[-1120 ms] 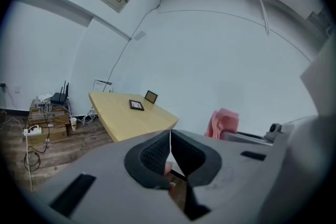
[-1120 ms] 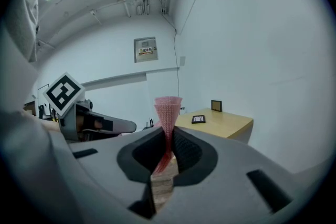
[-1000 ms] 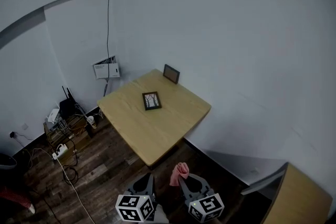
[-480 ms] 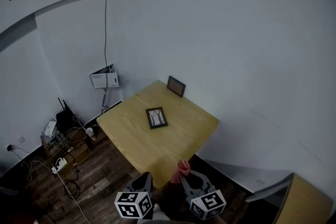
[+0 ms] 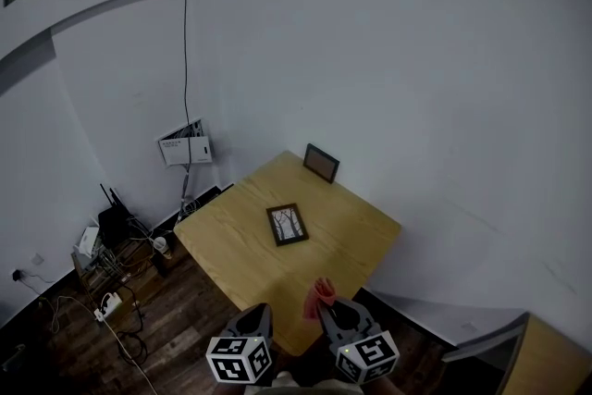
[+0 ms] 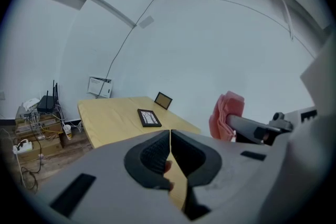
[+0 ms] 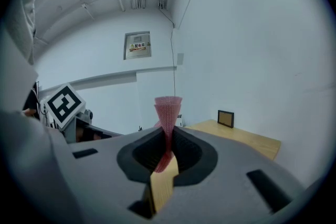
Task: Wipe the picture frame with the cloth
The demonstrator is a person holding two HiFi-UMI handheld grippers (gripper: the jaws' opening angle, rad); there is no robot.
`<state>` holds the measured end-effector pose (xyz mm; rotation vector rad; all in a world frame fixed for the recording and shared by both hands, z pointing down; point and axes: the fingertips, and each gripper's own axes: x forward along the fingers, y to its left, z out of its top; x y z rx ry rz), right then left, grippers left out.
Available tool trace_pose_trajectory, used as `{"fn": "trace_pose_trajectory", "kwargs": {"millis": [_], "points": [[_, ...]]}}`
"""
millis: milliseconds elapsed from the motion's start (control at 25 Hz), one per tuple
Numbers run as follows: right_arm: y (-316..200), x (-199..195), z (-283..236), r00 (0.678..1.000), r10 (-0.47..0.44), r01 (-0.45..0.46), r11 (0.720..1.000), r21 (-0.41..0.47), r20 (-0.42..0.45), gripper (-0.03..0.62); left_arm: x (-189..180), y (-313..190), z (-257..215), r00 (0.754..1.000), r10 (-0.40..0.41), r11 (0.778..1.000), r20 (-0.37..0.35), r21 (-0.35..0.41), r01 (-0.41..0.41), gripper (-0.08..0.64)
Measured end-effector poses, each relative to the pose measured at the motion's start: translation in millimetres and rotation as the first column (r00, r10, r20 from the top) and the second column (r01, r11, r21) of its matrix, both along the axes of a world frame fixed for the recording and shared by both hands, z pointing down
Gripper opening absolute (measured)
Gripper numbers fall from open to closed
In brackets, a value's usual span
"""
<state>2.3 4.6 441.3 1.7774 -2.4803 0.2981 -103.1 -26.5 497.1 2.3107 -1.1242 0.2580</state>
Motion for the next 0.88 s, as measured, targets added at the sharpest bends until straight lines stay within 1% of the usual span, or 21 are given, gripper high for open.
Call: {"fn": "trace_pose_trajectory", "kwargs": {"millis": [200, 440, 680, 880], "points": [[-25, 3, -2, 1.000, 0.007, -0.007, 1.000, -0.009, -0.022, 0.018, 2, -20, 7, 1.000, -0.010, 1.000, -0.003, -0.021, 0.010, 0.006], [-61, 19, 8, 1.000, -0.004, 0.004, 0.999, -0.032, -0.011, 0.018, 16, -51, 21, 1.000, -0.028, 0.998, 0.005, -0.058, 0.028, 0.006], [-113, 39, 23, 0.998, -0.054, 0.053, 0.997, -0.063, -0.022, 0.018, 33, -93, 41, 0.998, -0.060, 0.994, 0.032, -0.084, 0.062, 0.006], [-157, 54, 40, 0.993, -0.111, 0.107, 0.989, -0.106, -0.033, 0.018, 50, -127, 58, 0.995, -0.097, 0.986, 0.022, -0.131, 0.099, 0.006]]}}
